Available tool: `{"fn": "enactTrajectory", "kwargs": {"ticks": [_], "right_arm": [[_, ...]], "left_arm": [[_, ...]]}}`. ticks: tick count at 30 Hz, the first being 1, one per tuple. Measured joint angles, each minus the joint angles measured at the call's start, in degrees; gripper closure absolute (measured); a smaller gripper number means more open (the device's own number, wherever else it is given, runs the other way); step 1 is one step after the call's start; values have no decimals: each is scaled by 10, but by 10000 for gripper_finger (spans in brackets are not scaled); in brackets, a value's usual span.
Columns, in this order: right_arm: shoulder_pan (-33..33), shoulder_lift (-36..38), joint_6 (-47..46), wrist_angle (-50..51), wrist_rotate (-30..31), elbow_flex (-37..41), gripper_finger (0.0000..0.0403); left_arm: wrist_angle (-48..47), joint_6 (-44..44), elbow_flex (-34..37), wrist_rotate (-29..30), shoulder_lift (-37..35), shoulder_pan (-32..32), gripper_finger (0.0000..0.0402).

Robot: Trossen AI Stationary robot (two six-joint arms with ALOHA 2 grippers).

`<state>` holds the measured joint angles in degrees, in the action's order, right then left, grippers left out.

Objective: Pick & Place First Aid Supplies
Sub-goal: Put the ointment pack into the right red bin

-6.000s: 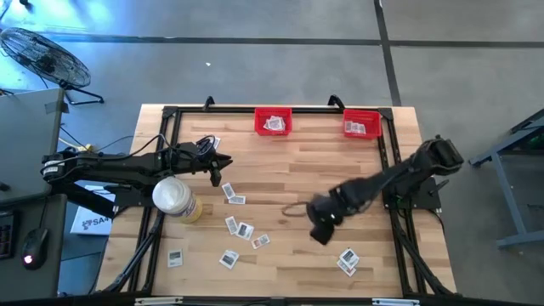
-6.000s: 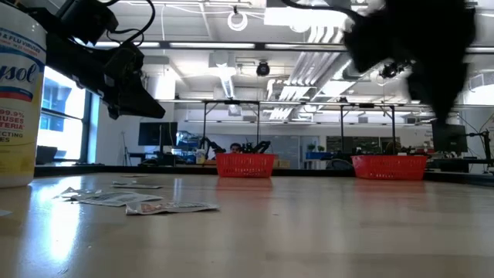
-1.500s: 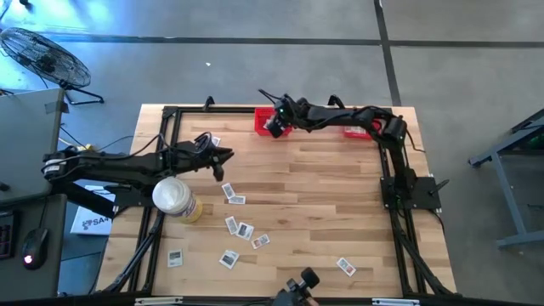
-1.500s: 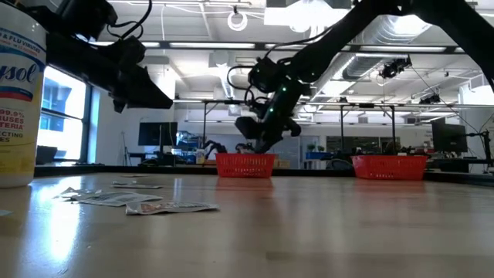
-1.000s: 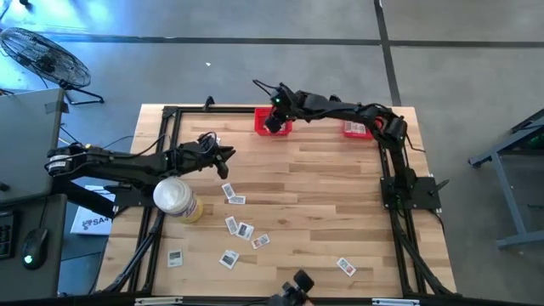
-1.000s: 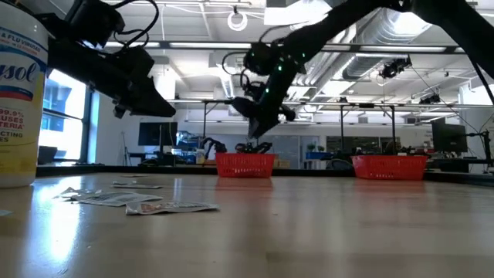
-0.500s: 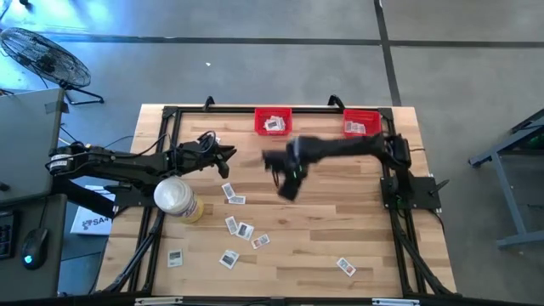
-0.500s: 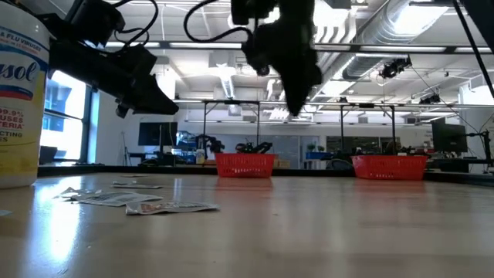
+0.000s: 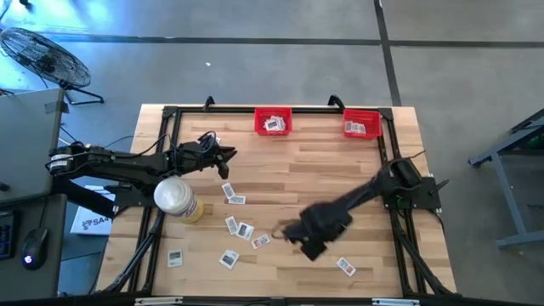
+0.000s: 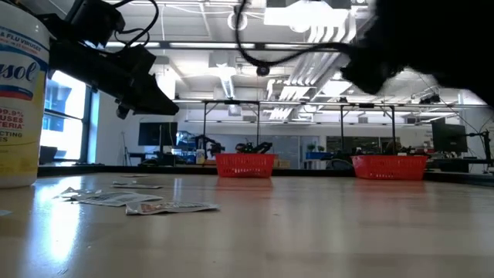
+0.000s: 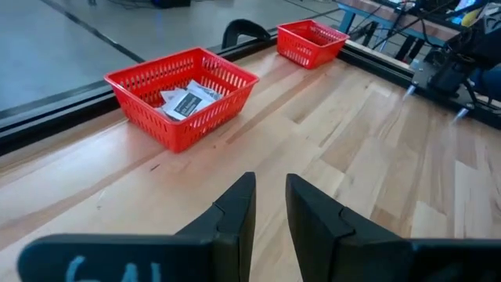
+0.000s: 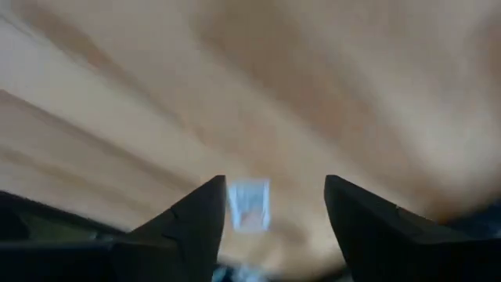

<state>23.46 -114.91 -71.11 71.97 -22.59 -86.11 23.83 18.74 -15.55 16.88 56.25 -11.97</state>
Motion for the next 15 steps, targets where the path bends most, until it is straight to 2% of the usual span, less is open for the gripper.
{"fn": "enactTrajectory", "kwargs": {"ticks": [2, 5, 9, 15], "right_arm": [[27, 0, -37, -24, -47, 21, 185], [63, 0, -91, -47, -68, 47, 187], [89, 0, -148, -102, -68, 72, 189], [92, 0, -198, -228, -44, 95, 189]], "left_arm": [[-1, 0, 0, 0, 0, 0, 331], [-2, 0, 0, 0, 0, 0, 331], [-2, 0, 0, 0, 0, 0, 331], [-2, 0, 0, 2, 0, 0, 331]]}}
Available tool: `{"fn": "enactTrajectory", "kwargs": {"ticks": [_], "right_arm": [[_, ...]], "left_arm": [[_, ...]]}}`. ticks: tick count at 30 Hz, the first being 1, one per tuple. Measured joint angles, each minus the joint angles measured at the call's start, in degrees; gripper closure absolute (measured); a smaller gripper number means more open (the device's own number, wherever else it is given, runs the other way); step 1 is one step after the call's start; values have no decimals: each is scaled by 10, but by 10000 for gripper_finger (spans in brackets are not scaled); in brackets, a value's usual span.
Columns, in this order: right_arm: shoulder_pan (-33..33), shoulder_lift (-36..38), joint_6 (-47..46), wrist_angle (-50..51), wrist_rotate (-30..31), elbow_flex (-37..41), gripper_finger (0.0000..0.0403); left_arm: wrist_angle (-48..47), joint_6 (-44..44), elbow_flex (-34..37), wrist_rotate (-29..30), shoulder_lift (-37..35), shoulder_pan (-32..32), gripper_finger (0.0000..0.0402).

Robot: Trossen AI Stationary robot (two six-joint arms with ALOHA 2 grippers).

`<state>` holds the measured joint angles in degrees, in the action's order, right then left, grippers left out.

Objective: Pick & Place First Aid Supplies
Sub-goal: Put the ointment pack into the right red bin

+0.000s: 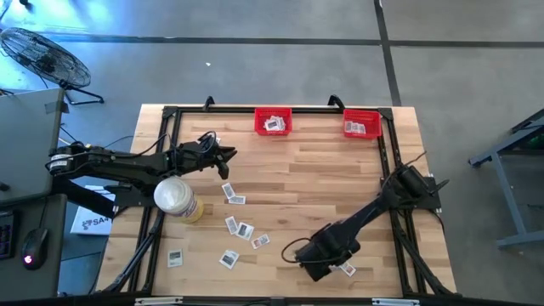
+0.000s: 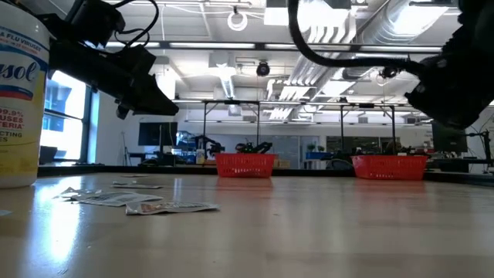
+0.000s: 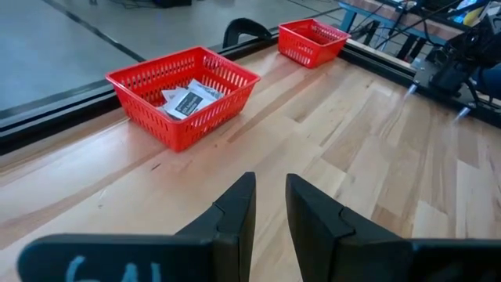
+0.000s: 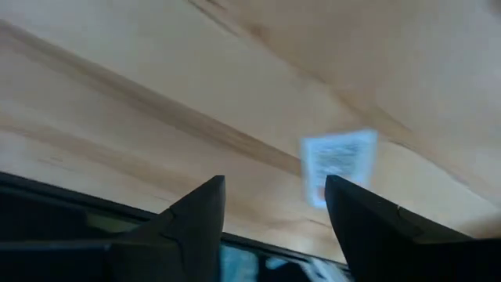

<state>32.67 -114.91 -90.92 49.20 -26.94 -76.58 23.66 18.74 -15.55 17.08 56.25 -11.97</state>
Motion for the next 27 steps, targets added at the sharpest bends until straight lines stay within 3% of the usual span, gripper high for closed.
{"fn": "enactTrajectory", "kwargs": {"ticks": [10, 27], "right_arm": [[0, 1, -31, -37, -4, 47, 238], [6, 6, -64, -171, -93, 163, 346]], "left_arm": [[0, 0, 0, 0, 0, 0, 331], [0, 0, 0, 1, 0, 0, 331]]}}
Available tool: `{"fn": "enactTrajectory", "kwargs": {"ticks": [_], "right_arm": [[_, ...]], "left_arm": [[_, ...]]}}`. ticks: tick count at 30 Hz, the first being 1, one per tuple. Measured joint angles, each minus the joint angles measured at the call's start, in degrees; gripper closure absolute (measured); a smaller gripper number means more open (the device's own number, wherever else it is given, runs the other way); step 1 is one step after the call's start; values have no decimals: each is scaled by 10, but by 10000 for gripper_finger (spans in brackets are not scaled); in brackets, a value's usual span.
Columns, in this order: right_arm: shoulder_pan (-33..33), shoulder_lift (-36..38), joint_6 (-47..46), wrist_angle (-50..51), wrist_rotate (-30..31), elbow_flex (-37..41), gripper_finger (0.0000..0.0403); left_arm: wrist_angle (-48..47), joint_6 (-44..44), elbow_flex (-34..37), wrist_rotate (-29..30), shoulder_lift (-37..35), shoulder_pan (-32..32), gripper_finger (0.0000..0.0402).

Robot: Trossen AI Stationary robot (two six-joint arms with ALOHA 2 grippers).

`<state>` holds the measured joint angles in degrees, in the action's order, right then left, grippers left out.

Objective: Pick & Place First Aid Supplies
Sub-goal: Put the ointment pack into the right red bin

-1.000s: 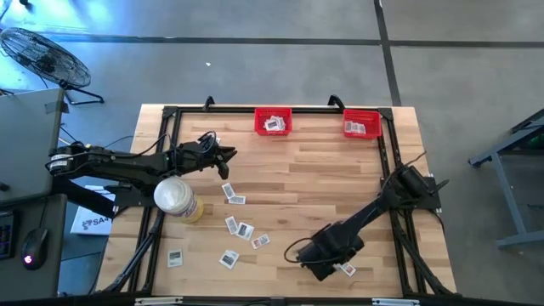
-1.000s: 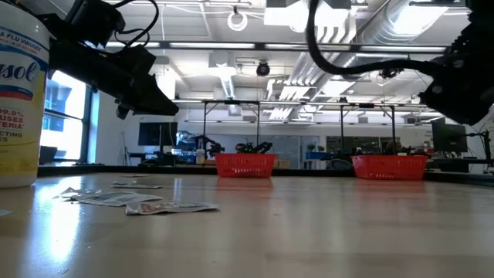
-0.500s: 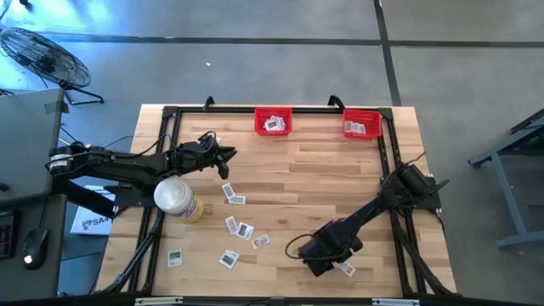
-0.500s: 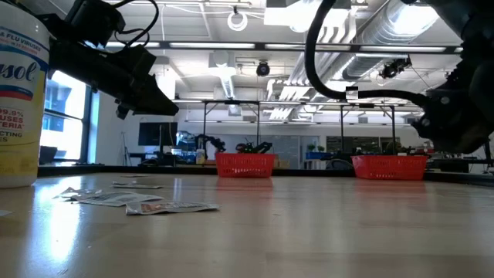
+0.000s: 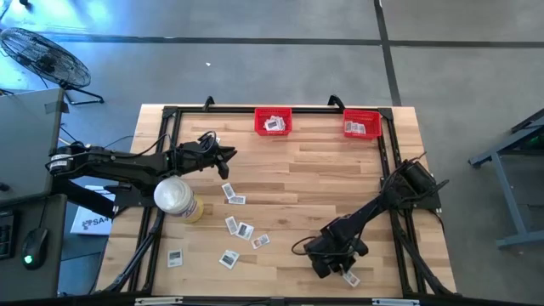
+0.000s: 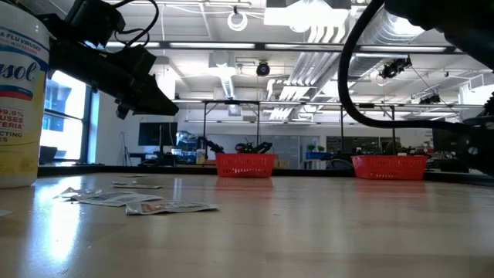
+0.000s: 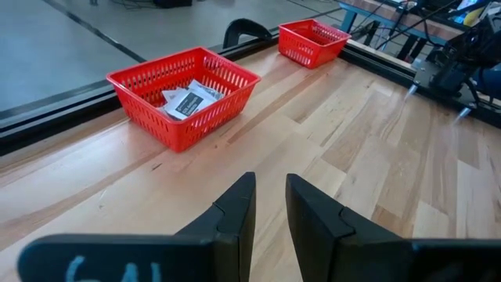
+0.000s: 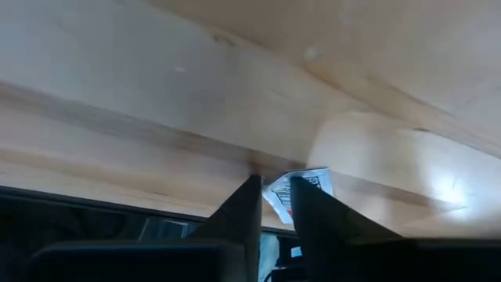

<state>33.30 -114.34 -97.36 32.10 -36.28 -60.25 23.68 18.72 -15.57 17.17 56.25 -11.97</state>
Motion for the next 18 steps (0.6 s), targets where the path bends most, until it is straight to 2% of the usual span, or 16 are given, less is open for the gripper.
{"fn": "enactTrajectory", "kwargs": {"ticks": [6, 12, 18], "right_arm": [[2, 0, 4, 7, 28, -14, 397], [3, 5, 31, 76, 67, -63, 400], [-27, 61, 72, 196, 235, -120, 401]], "left_arm": [[0, 0, 0, 0, 0, 0, 331], [0, 0, 0, 0, 0, 0, 331], [0, 0, 0, 0, 0, 0, 331]]}}
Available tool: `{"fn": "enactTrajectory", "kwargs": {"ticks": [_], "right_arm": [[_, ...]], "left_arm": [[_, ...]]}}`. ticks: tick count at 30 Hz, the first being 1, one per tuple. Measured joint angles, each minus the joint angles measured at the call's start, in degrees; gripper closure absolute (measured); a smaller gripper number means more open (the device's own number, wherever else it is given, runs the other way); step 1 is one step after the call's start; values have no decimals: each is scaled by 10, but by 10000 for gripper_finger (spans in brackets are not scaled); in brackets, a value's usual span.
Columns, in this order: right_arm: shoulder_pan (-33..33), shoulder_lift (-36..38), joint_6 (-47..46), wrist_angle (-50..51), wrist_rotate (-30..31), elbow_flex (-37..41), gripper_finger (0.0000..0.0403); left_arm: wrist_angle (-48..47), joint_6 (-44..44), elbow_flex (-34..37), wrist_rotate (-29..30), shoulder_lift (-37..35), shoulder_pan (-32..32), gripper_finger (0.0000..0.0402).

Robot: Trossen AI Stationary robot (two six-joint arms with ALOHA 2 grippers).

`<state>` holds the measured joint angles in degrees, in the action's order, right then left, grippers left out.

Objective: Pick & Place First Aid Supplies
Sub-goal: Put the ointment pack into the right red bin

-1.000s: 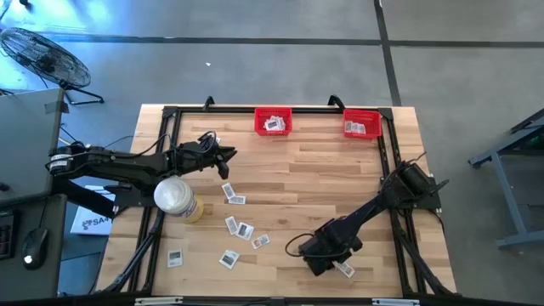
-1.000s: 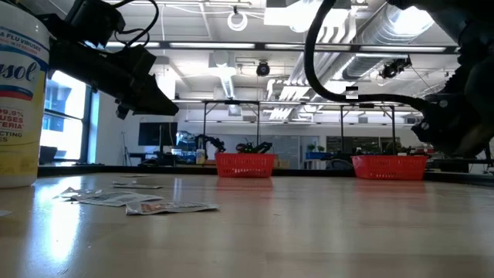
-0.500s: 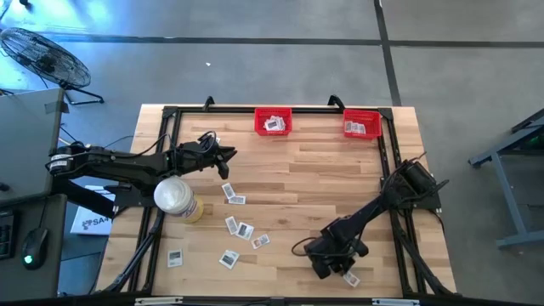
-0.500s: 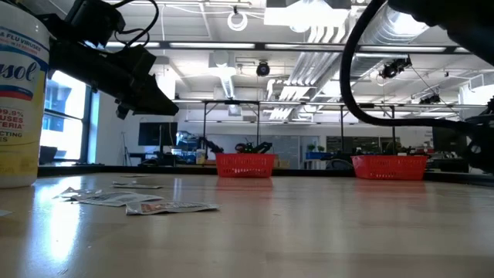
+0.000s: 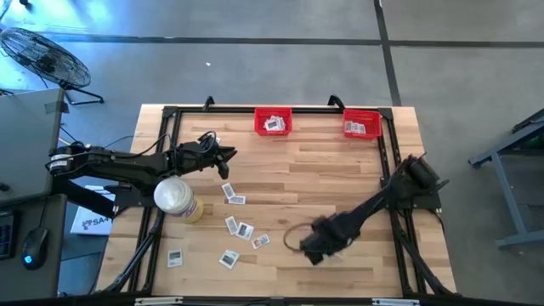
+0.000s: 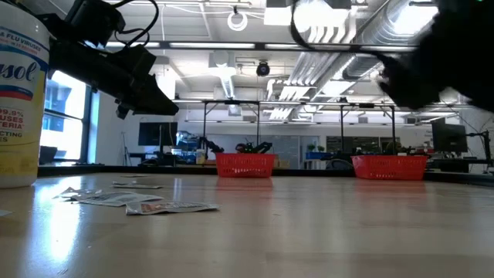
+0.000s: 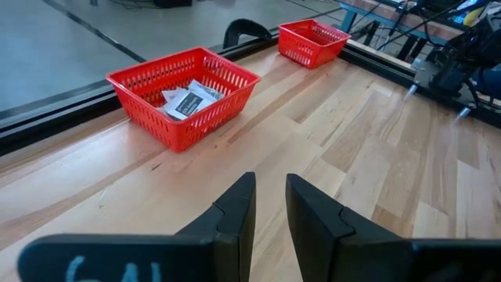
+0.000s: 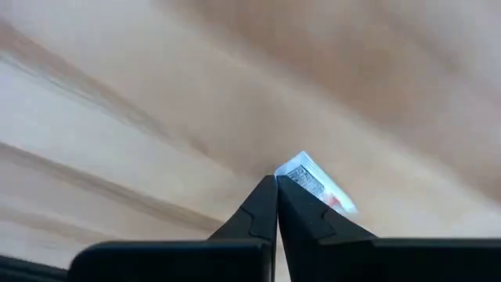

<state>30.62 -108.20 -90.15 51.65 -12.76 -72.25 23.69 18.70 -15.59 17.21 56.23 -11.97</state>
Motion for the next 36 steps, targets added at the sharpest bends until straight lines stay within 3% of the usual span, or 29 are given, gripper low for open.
{"fn": "enactTrajectory", "kwargs": {"ticks": [9, 14, 19, 23, 27, 31, 36], "right_arm": [[-130, 115, 156, 192, 316, -40, 401], [-266, 173, 268, 212, 450, -19, 402], [-440, 189, 402, 187, 532, 9, 402], [-564, 188, 513, 82, 540, 44, 402], [-658, 187, 607, -52, 487, 91, 402], [-727, 187, 620, -149, 423, 143, 402], [-771, 187, 605, -193, 423, 194, 397]], "left_arm": [[0, 0, 0, 0, 0, 0, 331], [0, 0, 0, 0, 0, 0, 331], [0, 0, 0, 0, 0, 0, 331], [0, 0, 0, 0, 0, 0, 331], [0, 0, 0, 0, 0, 0, 331], [0, 0, 0, 0, 0, 0, 331], [0, 0, 0, 0, 0, 0, 331]]}}
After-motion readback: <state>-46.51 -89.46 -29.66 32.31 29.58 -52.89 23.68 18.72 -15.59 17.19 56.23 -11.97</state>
